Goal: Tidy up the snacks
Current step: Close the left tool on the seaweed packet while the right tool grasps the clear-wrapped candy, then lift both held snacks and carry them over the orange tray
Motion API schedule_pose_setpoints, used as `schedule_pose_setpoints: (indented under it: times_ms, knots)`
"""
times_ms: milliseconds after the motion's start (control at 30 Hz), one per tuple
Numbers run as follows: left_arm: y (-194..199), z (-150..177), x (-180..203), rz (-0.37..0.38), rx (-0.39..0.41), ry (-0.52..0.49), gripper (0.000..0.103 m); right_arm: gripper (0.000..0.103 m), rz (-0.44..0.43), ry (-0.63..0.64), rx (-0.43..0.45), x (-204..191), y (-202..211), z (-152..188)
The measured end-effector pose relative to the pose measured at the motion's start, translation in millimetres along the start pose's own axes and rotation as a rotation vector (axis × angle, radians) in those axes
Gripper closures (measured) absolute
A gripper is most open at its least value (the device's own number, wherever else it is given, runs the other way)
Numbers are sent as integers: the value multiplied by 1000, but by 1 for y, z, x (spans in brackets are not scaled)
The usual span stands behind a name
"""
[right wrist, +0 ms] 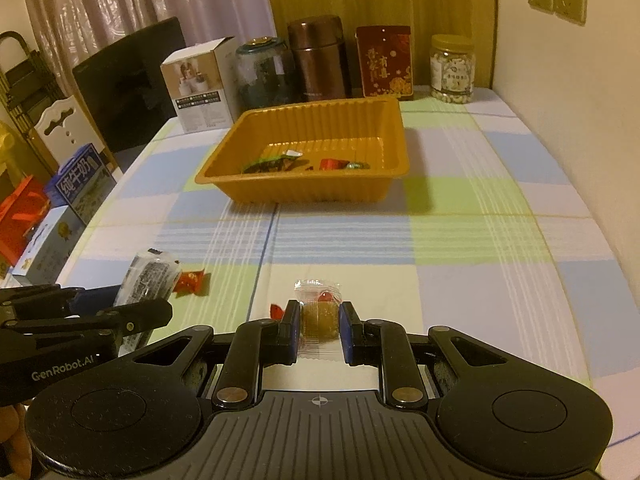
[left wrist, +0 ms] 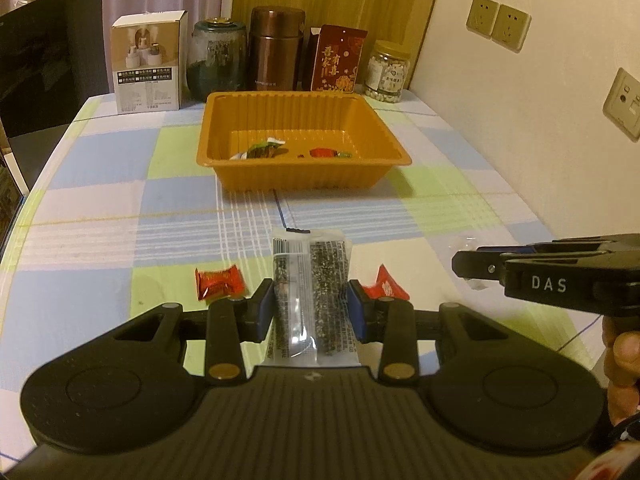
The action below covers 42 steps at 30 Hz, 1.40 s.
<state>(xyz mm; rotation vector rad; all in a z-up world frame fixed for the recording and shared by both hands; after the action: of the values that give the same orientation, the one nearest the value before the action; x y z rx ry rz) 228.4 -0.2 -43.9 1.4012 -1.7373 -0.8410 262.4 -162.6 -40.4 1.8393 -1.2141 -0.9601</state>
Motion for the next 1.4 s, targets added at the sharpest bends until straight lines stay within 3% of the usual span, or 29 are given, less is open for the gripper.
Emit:
schedule_pose_setpoints:
  times_ms: [800, 1400]
  knots:
    - [-9, -110, -9, 16, 49, -60, 69, 82, 3, 57, 45, 13, -15, -99]
    - [-51, -178, -24, 54, 1, -40, 69, 82, -22, 67, 21, 22, -56, -170]
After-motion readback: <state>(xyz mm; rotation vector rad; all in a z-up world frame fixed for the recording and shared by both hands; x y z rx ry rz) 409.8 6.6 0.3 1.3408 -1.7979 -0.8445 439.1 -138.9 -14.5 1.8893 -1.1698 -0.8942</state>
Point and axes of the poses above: each gripper's, at about its wrist camera, not at the fingertips, and y roughly against the way its jaws point, x to its right, z to its underside, the point moved 4 cm from there along -y, roughly the way its jaws point, and after that the axes turned 14 degrees about -x, right-handed, at the moved point
